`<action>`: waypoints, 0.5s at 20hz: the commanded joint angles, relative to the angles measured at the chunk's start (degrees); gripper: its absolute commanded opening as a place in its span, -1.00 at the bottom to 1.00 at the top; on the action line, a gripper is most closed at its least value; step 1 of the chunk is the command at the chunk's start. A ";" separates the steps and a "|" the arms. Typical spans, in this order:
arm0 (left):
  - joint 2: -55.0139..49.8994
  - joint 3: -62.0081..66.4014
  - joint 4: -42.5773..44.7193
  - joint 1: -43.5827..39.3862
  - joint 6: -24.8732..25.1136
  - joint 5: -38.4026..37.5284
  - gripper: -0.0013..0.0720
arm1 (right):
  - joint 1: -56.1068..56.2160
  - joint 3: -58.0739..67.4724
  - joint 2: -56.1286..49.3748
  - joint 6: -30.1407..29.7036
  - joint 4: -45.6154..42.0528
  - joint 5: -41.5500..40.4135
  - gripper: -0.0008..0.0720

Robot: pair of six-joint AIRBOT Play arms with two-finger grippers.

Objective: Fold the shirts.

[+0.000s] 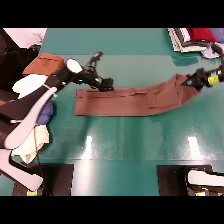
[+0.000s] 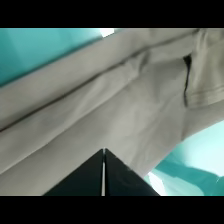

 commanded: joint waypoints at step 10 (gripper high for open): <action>-10.38 5.46 -0.13 -12.31 -0.57 0.39 -0.91 | 20.81 21.81 -4.50 5.97 5.68 -1.22 -0.95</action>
